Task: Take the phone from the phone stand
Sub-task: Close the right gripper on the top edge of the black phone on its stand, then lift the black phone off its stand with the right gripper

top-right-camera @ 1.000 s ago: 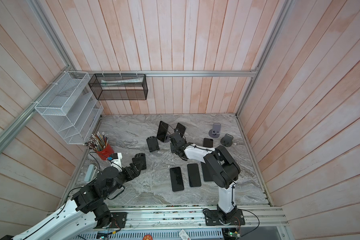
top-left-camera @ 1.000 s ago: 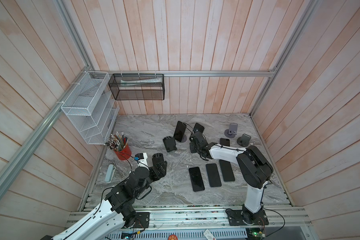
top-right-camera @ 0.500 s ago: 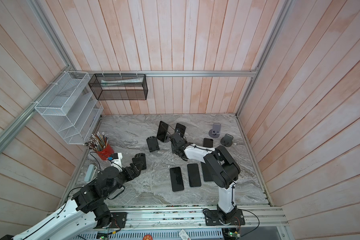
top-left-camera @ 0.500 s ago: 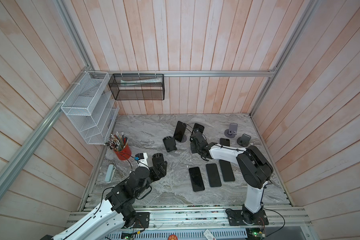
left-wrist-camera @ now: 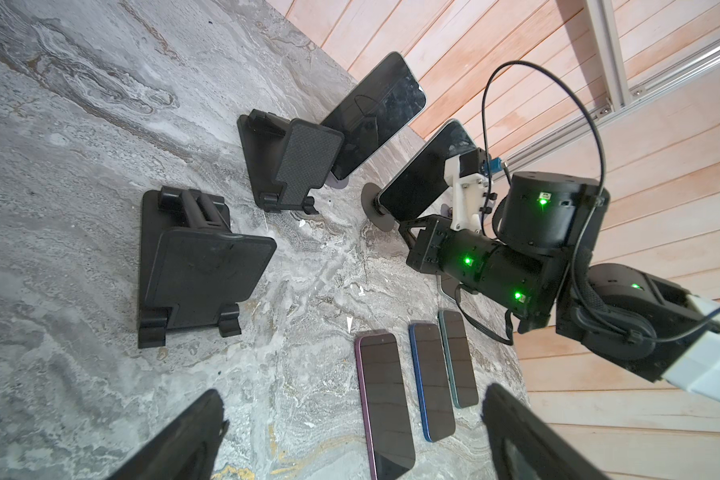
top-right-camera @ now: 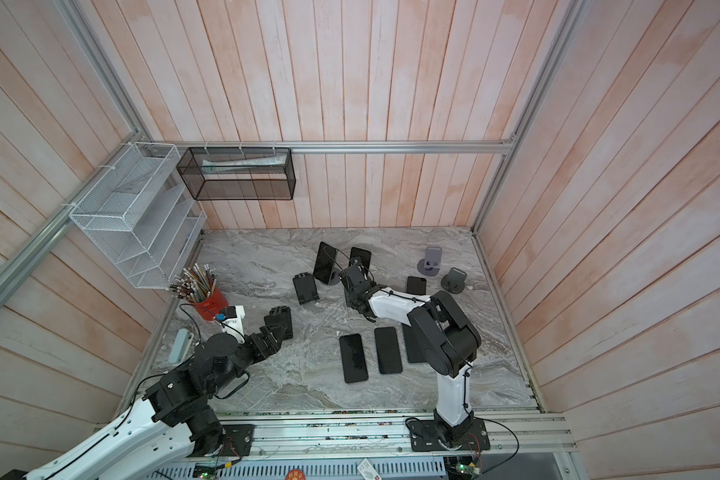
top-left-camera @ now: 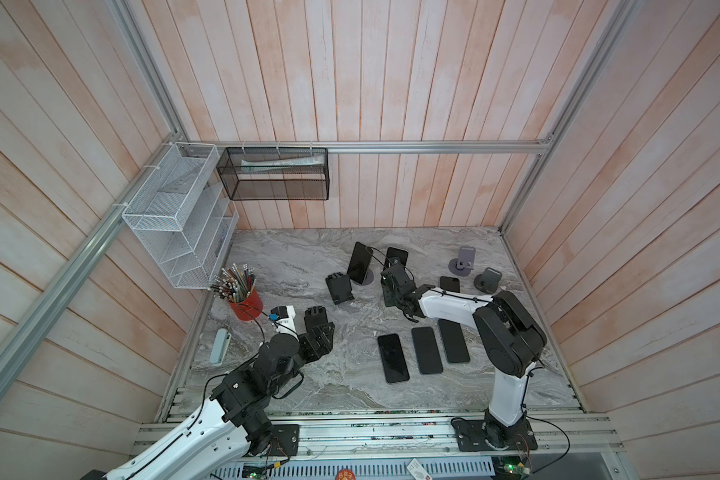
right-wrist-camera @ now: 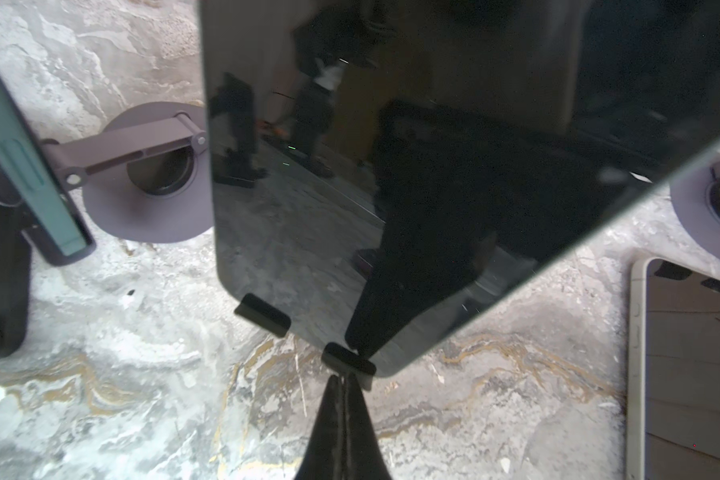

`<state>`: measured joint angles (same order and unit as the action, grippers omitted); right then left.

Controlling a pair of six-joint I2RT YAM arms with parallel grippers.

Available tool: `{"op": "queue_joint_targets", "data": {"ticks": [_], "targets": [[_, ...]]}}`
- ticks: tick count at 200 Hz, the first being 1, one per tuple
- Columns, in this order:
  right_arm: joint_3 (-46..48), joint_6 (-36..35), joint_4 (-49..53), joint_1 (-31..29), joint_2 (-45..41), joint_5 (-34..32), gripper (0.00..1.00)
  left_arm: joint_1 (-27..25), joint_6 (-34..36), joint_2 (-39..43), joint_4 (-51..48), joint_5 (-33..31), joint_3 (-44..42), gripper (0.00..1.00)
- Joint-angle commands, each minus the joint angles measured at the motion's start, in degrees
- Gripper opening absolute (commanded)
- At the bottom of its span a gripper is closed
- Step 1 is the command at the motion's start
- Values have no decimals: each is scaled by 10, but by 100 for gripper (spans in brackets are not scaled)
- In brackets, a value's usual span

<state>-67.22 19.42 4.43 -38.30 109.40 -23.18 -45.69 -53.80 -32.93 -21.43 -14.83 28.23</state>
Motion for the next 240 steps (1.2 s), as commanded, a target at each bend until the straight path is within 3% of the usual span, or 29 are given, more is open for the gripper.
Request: {"op": "queue_joint_targets", "data": {"ticks": [1,177,240], "targets": [[-5,0,15,7,5,-15,0,3,5,5,5,3,-1,98],[-5,2,27,16,-3,-26,0,3,6,-1,13,2,-2,98],[14,22,41,3,-73,-29,0,3,12,-1,10,2,5,98]]}}
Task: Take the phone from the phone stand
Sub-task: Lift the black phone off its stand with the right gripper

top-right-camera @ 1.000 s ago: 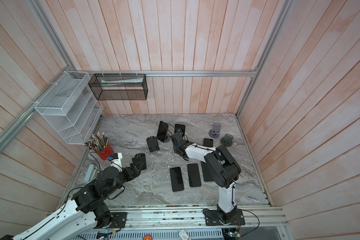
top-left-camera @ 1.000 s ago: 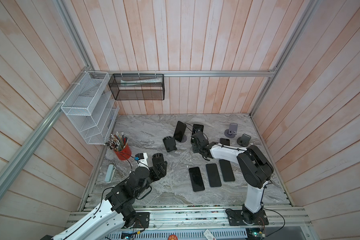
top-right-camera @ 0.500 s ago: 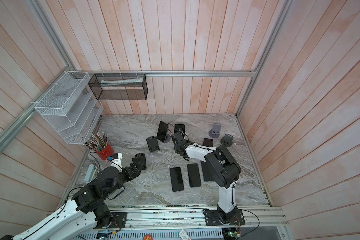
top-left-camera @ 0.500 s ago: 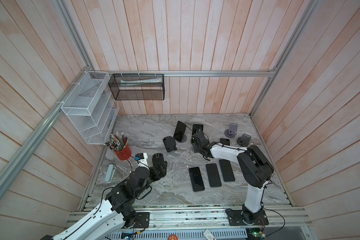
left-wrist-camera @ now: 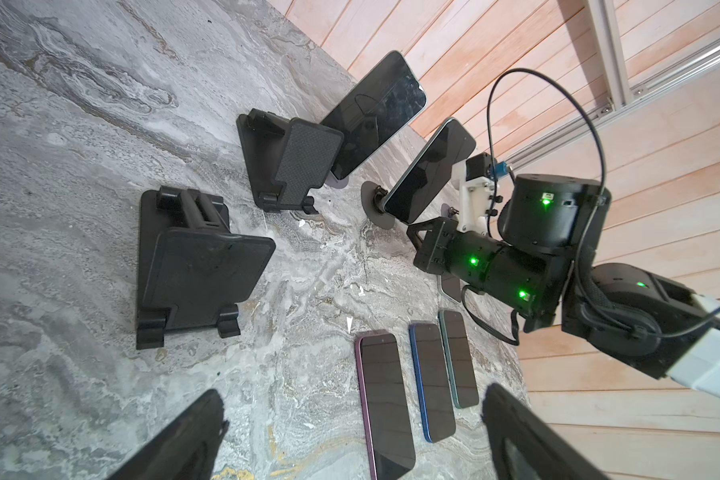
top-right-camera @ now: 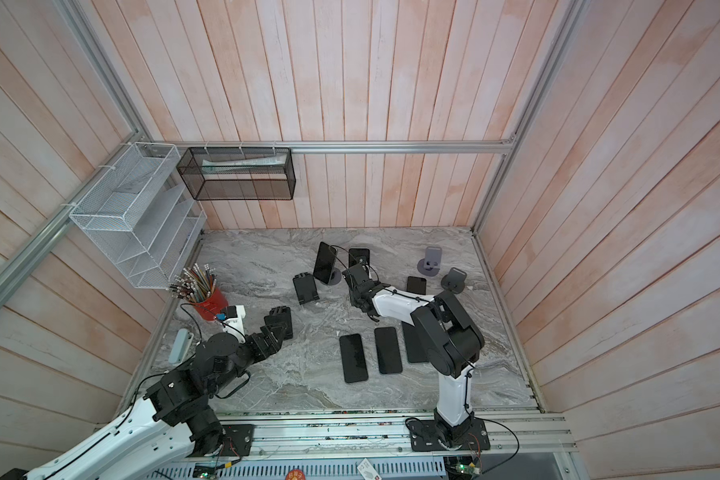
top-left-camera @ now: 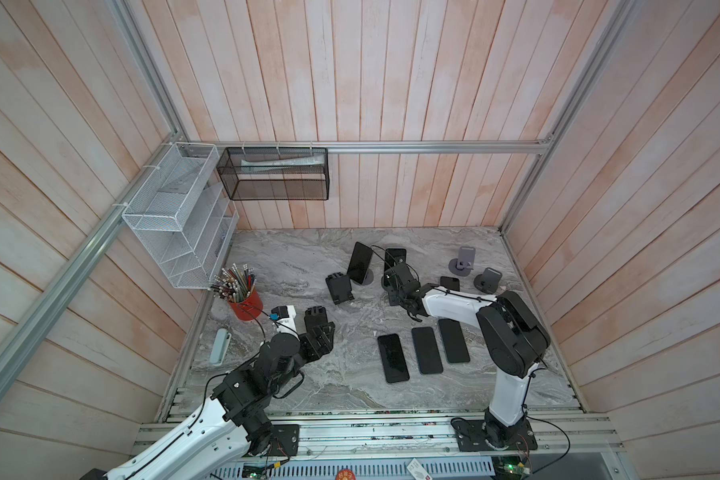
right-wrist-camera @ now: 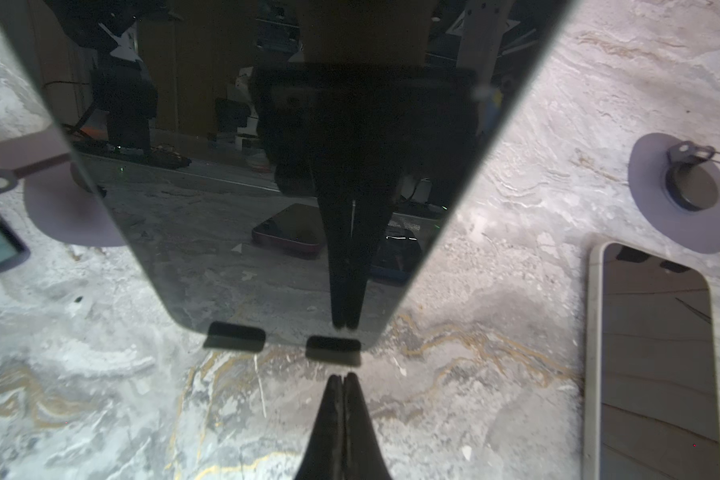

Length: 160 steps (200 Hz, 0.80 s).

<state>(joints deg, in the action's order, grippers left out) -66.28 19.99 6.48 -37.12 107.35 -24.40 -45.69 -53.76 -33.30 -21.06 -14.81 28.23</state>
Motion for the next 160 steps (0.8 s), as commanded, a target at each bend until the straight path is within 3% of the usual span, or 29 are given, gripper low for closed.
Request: {"op": "queue_joint_targets", "data": {"ticks": [1,24,92,137,160], "targets": [[6,17,21,-10,-54,-17,0,3,12,3,6,1,5,98],[14,27,33,-33,-109,-42,2,3,22,3,8,3,18,98],[17,35,20,-53,-221,-60,74,3,45,-22,17,4,46,98],[-154,24,116,8,-105,26,89,3,40,-12,23,14,40,98],[-256,7,179,26,-30,29,98,3,40,2,12,11,36,99]]}}
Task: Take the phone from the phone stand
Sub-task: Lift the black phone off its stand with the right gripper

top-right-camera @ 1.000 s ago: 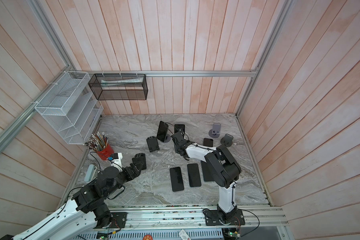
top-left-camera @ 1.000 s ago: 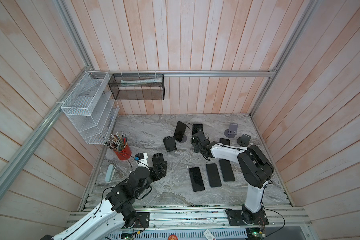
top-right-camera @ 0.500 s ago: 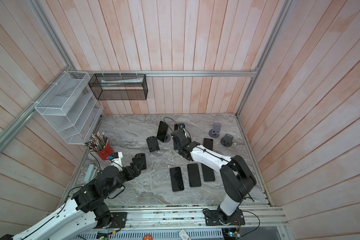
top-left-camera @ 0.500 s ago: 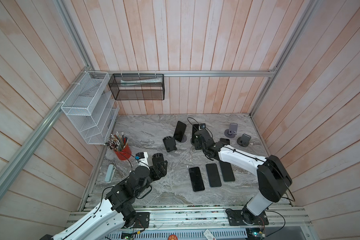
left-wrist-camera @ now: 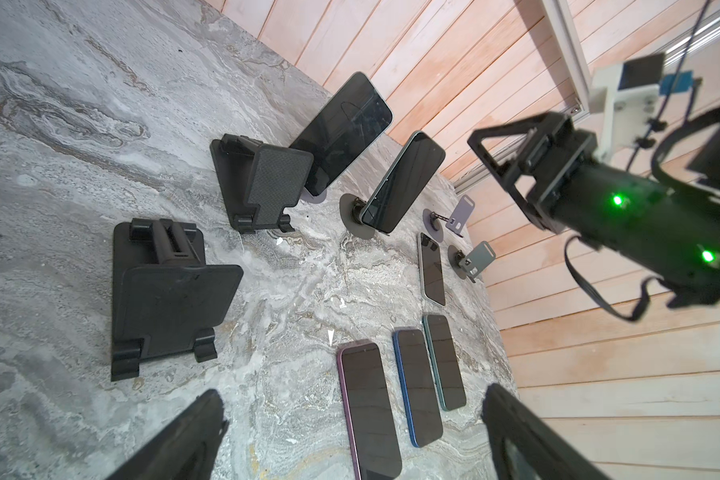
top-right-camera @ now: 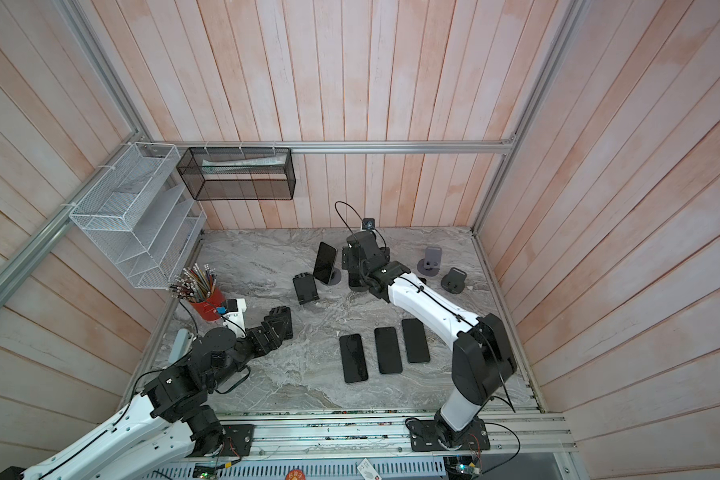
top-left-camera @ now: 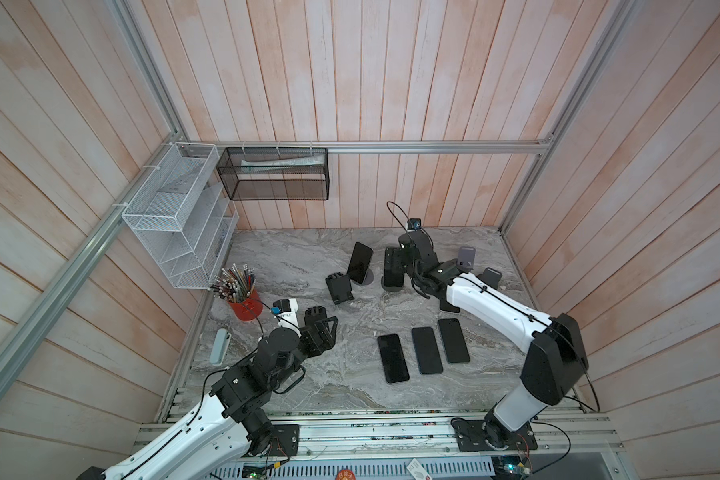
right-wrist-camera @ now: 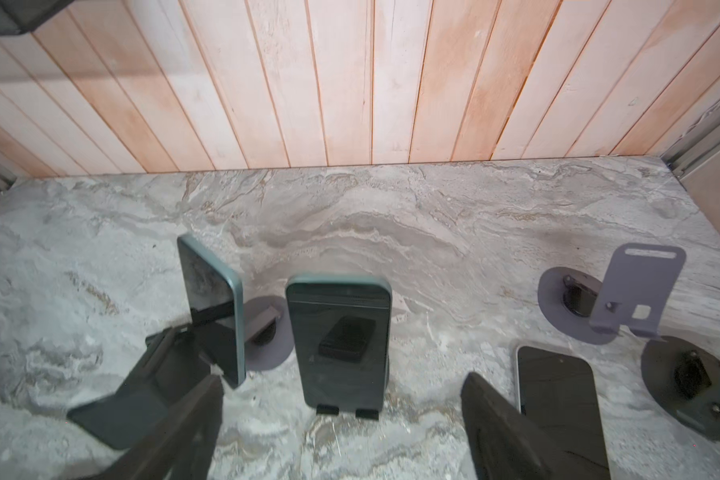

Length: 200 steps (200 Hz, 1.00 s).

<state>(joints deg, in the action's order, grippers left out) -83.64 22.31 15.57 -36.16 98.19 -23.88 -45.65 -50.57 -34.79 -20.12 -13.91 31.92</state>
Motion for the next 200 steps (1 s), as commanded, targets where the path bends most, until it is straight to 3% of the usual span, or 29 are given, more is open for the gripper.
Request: {"op": "queue_joint_targets", "data": {"ticks": [1,19,72,157,200], "targets": [[-86,-16,91,16,63,23,98,3,8,18,2,2,0,99],[-140,-6,123,24,108,3,98,3,8,31,-6,-3,1,99],[-217,0,149,43,177,43,98,3,19,44,-30,-9,13,99],[-196,29,121,41,193,47,98,3,11,60,-29,-9,0,99],[-180,40,100,39,193,41,92,3,13,65,-36,-15,0,99]]}}
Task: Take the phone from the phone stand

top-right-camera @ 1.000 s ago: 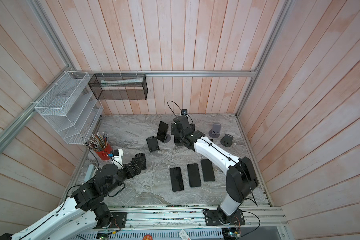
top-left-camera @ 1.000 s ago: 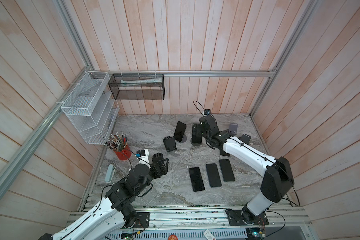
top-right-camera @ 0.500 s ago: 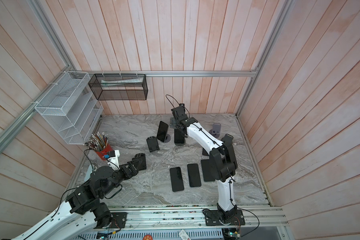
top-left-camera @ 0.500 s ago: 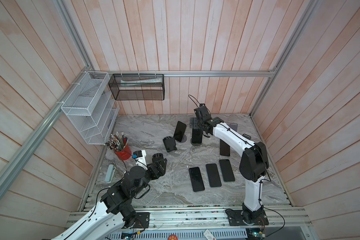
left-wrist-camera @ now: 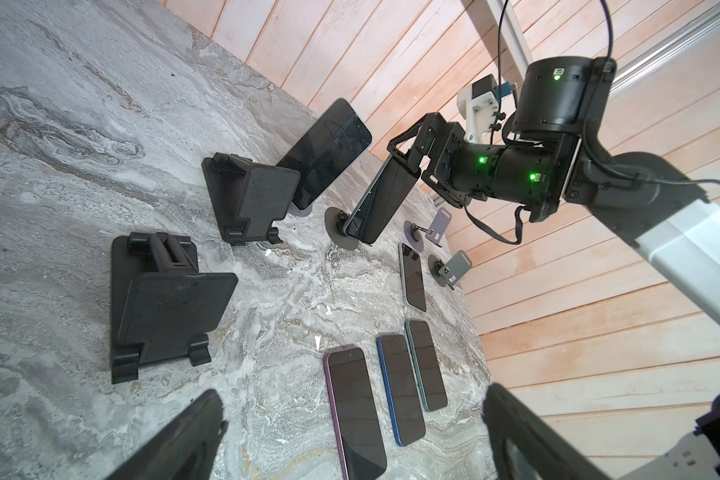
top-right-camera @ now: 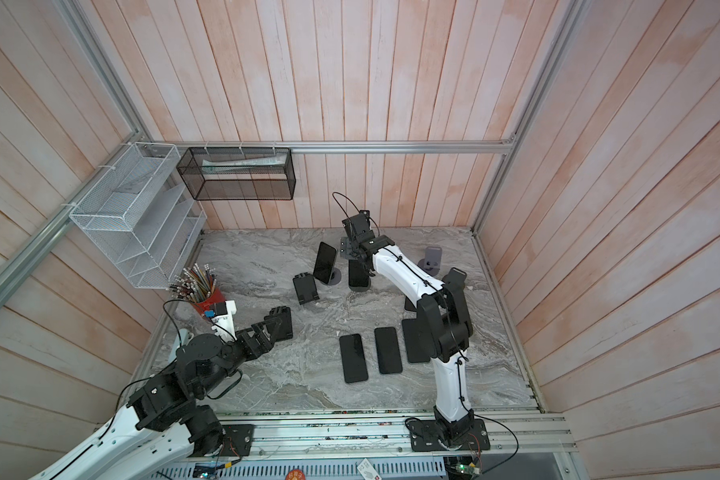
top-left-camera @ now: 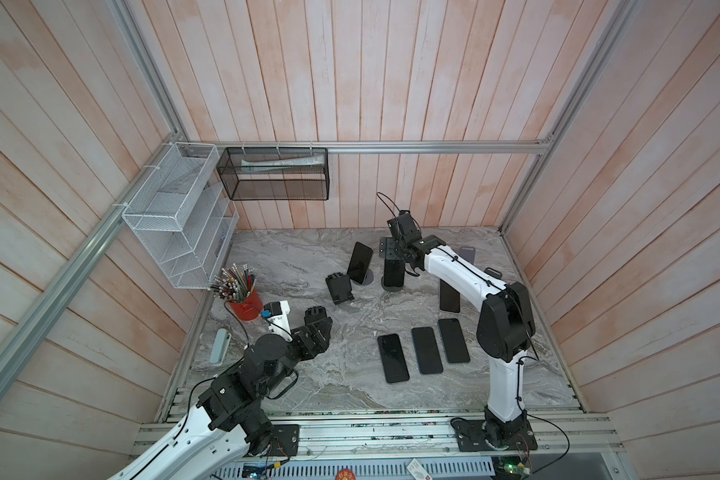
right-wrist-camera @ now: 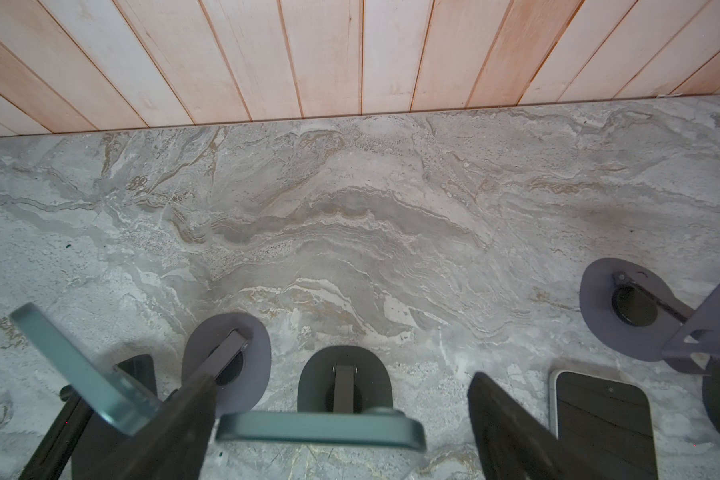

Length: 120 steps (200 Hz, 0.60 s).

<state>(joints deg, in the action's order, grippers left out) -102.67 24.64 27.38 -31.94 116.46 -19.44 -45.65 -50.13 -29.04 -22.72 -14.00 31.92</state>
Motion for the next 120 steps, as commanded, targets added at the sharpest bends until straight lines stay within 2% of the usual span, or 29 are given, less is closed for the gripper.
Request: {"op": "queue_joint_targets", "data": {"ticks": [1,26,120], "targets": [[10,18,-17,-3,10,-3,92,3,9,8,-10,-14,0,99],[8,22,-15,-3,14,-3,88,3,9,8,-10,-15,-1,99],[34,27,-29,-3,14,8,86,3,7,16,-12,-23,-9,99]]}}
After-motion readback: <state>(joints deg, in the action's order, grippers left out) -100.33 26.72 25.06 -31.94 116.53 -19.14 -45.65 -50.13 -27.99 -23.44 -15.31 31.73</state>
